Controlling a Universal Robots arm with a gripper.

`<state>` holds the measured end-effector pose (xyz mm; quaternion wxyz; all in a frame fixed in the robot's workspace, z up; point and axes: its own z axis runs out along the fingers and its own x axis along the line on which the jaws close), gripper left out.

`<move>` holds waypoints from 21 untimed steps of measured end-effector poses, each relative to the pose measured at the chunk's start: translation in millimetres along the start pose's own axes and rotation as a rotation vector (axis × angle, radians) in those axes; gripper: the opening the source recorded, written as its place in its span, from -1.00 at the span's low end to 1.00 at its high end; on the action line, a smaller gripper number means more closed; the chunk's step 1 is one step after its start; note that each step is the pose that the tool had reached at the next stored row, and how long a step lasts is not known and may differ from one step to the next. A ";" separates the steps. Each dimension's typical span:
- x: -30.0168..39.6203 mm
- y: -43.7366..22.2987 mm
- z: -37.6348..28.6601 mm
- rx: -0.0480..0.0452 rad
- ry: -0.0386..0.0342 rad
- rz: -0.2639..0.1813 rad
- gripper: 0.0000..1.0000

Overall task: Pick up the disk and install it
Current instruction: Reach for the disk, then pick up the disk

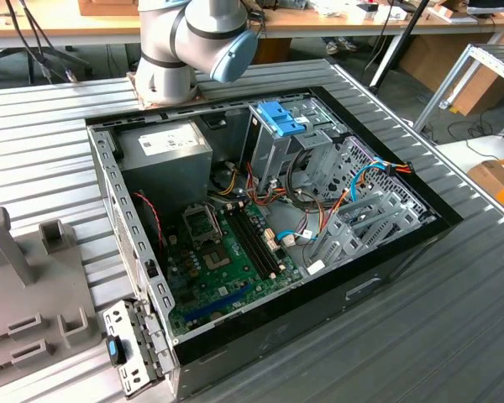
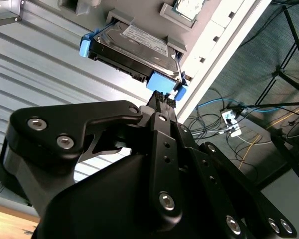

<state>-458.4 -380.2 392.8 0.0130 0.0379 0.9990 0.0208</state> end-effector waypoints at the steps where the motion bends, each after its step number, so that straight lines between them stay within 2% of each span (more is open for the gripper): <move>1: -0.8 0.0 0.1 0.0000 0.0000 0.000 -0.79; 13: -2.5 0.2 0.3 0.0000 0.0001 -0.001 -0.79; 21: -2.4 0.2 0.3 -0.0009 0.0016 -0.036 -0.79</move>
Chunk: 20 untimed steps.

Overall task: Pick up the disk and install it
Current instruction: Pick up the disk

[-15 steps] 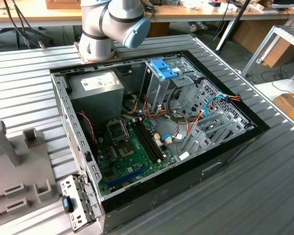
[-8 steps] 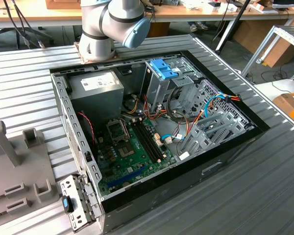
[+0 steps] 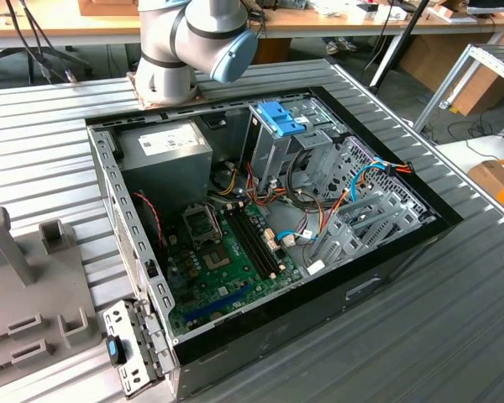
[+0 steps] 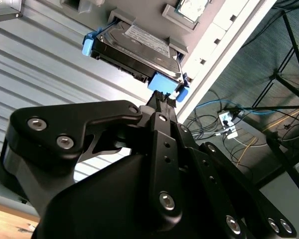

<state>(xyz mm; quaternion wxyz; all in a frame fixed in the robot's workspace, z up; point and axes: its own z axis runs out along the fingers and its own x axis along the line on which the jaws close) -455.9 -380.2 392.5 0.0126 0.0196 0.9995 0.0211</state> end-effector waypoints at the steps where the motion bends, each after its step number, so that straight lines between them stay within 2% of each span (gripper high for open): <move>1: 0.0 0.0 0.0 -0.0001 0.0001 -0.004 -0.79; 7: 0.1 0.0 0.0 -0.0012 0.0021 -0.050 -0.79; 9: 0.2 0.0 0.0 -0.0021 0.0038 -0.087 -0.79; 12: 0.2 0.0 0.0 -0.0044 0.0076 -0.178 -0.79; 19: 0.2 0.0 0.0 -0.0070 0.0121 -0.285 -0.79; 20: 0.2 0.0 0.0 -0.0077 0.0133 -0.313 -0.79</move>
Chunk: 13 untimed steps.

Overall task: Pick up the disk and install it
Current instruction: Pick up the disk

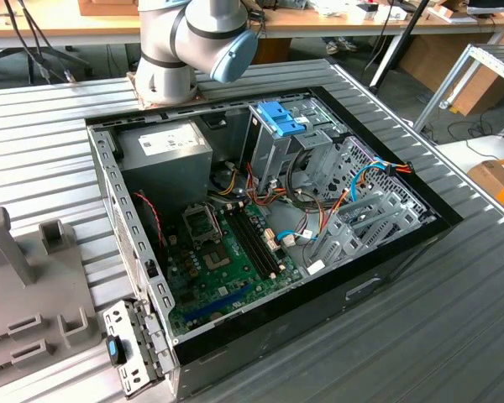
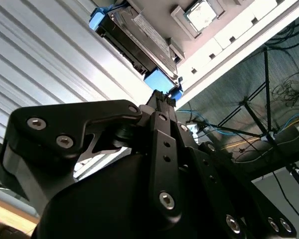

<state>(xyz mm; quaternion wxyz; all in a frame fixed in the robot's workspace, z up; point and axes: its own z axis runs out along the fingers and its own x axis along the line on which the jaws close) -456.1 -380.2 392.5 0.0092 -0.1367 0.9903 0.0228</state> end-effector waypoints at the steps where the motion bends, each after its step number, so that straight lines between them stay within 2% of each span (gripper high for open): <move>1: 0.0 0.0 0.0 -0.0003 0.0004 -0.011 -0.79; 10: 0.0 0.0 0.0 -0.0034 0.0060 -0.141 -0.79; 12: 0.0 0.0 0.0 -0.0053 0.0092 -0.216 -0.79; 13: 0.0 0.0 0.0 -0.0056 0.0098 -0.231 -0.79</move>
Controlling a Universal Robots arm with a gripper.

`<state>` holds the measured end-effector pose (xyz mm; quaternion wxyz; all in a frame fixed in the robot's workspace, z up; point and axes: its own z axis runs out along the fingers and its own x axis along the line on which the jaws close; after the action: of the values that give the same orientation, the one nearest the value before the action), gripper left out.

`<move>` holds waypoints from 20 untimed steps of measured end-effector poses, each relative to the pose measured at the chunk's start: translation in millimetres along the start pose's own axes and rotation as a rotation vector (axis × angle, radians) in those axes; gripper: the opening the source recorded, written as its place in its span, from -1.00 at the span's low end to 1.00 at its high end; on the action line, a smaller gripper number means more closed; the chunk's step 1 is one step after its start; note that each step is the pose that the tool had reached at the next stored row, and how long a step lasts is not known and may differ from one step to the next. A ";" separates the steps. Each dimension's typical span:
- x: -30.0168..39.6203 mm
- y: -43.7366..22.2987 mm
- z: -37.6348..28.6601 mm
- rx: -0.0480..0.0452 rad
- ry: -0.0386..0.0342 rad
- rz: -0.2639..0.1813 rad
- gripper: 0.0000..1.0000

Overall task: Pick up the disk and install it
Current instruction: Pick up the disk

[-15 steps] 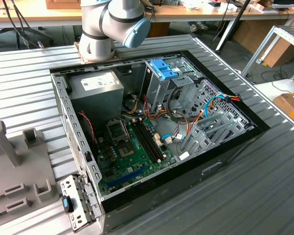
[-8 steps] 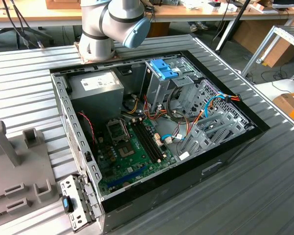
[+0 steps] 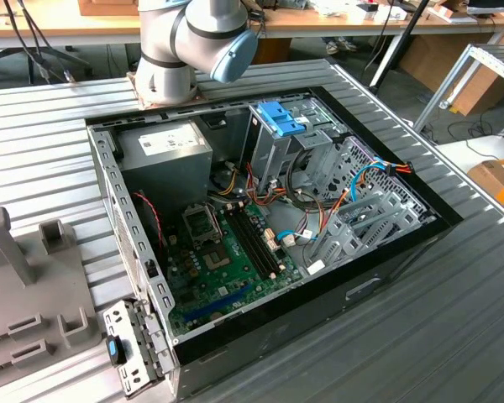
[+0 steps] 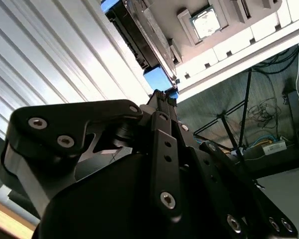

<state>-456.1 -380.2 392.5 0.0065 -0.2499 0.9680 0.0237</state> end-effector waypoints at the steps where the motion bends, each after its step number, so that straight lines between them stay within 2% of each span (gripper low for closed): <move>1: 0.0 0.0 0.0 -0.0004 0.0007 -0.015 -0.79; 4: 0.0 0.0 0.0 -0.0025 0.0043 -0.101 -0.79; 12: 0.0 0.0 0.0 -0.0060 0.0105 -0.246 -0.79; 14: 0.0 0.0 0.0 -0.0077 0.0133 -0.313 -0.79; 16: 0.0 0.0 0.0 -0.0085 0.0148 -0.348 -0.79; 19: 0.0 0.0 0.0 -0.0108 0.0188 -0.440 -0.79; 20: 0.0 0.0 0.0 -0.0112 0.0195 -0.456 -0.79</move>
<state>-456.1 -380.2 392.5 0.0010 -0.4626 0.8862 0.0245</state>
